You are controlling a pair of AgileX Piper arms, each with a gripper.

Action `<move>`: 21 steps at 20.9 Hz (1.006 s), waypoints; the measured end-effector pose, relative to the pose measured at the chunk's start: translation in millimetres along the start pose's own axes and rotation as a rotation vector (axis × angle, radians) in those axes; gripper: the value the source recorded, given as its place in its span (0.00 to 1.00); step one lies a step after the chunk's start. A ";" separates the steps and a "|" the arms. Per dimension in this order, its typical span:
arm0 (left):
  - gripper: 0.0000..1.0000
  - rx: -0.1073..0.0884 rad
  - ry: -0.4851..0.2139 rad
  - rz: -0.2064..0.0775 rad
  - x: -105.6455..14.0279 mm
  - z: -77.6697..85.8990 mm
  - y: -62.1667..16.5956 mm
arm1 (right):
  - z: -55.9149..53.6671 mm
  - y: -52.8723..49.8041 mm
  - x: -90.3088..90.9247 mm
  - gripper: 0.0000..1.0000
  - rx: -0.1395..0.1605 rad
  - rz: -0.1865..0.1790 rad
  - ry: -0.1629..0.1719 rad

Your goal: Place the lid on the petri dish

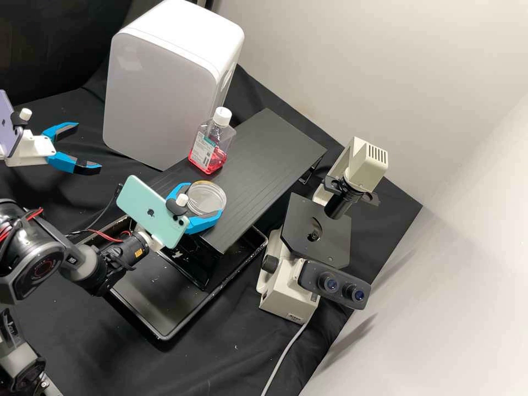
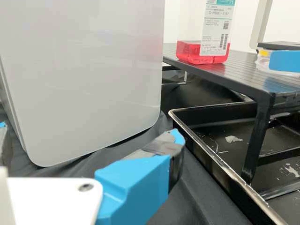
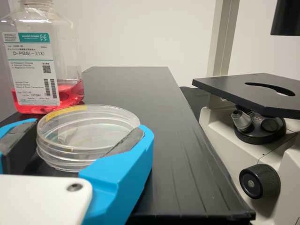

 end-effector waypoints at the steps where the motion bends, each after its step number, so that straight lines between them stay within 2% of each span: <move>1: 1.00 0.000 0.000 0.000 0.0 0.0 0.0 | 0.7 0.7 0.0 0.00 0.000 0.003 -0.003; 3: 1.00 0.000 0.000 0.000 0.0 0.0 0.0 | 2.1 3.8 -0.6 0.00 -0.004 0.011 -0.005; 9: 1.00 -0.001 -0.001 0.002 0.5 0.4 0.4 | 12.6 11.8 -12.8 0.00 0.005 0.038 -0.042; 15: 1.00 -0.001 -0.001 0.002 0.5 0.4 0.4 | 15.0 12.6 -16.1 0.00 0.006 0.043 -0.038; 16: 1.00 -0.001 -0.001 0.002 0.5 0.4 0.4 | 15.0 12.6 -16.1 1.00 0.006 0.043 -0.038; 21: 1.00 -0.001 -0.001 0.002 0.5 0.4 0.4 | 15.0 12.6 -16.1 1.00 0.006 0.043 -0.038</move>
